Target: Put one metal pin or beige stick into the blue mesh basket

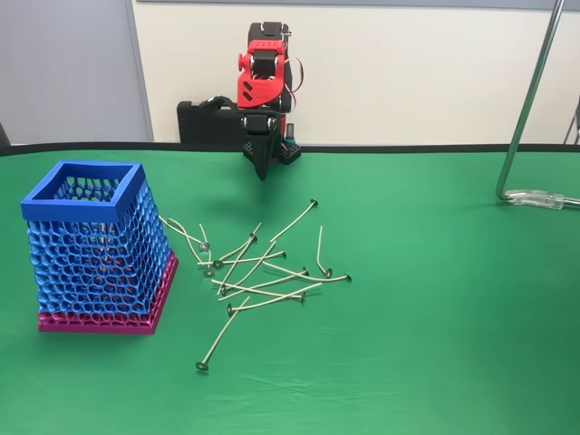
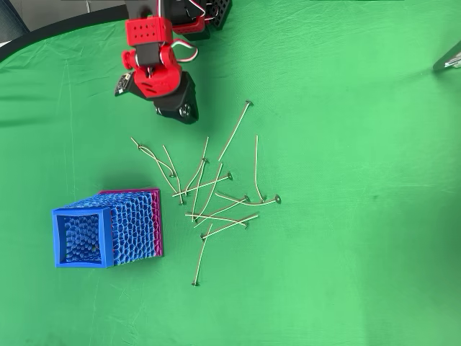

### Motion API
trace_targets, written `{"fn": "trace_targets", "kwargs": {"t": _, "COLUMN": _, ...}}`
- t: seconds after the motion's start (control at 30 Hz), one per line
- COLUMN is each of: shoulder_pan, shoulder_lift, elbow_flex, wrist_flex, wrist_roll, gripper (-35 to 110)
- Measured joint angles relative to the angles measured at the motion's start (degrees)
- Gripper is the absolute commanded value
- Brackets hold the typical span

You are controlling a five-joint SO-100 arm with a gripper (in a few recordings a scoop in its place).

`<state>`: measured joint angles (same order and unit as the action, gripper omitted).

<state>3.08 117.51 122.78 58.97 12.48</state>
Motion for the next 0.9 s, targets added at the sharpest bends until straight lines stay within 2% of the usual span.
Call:
{"fn": "trace_targets", "kwargs": {"t": 0.47, "shoulder_pan": 0.79, "shoulder_lift": -26.37, "elbow_flex": -24.52, "wrist_flex": 7.65, "wrist_roll": 5.54, "gripper": 0}}
{"fn": "trace_targets", "kwargs": {"t": 0.73, "shoulder_pan": 1.58, "shoulder_lift": -33.66, "elbow_flex": -33.31, "wrist_flex": 8.0, "wrist_roll": 9.58, "gripper": 1}}
{"fn": "trace_targets", "kwargs": {"t": 0.9, "shoulder_pan": 2.55, "shoulder_lift": -37.71, "elbow_flex": -37.18, "wrist_flex": 8.0, "wrist_roll": 15.64, "gripper": 0}}
